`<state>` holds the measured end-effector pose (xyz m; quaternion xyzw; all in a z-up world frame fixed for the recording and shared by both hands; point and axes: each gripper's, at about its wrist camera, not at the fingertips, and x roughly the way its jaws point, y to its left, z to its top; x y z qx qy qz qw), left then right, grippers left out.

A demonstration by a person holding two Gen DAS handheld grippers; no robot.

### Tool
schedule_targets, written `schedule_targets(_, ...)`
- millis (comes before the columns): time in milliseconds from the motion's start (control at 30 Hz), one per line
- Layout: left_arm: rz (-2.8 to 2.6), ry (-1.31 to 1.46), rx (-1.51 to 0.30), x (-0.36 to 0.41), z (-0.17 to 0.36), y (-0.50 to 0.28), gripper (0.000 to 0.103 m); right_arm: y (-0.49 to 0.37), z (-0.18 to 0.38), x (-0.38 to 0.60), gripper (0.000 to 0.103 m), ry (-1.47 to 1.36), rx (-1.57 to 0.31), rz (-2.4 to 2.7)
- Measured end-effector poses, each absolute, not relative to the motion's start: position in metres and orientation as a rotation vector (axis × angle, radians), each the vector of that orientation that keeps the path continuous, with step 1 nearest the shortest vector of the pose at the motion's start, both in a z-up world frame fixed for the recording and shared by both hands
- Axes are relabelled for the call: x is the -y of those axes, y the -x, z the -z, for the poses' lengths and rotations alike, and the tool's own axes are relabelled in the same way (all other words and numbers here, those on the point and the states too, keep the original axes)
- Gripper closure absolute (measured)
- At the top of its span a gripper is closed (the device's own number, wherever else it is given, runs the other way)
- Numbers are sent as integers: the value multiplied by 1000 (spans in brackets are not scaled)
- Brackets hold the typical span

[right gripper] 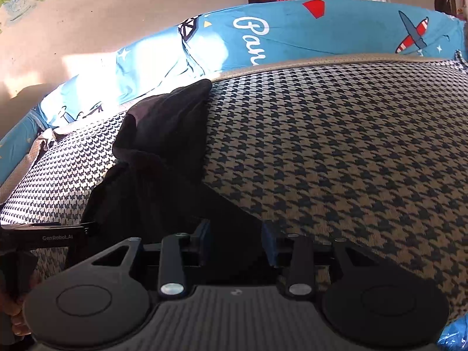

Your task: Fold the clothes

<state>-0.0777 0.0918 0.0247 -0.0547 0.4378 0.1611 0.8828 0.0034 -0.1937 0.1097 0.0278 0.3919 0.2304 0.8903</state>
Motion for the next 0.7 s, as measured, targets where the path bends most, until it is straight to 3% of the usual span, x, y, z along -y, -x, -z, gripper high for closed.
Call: schedule_targets(700, -314, 117, -893, -81, -23, 108, 0, 19, -95, 217, 65, -286, -843, -504)
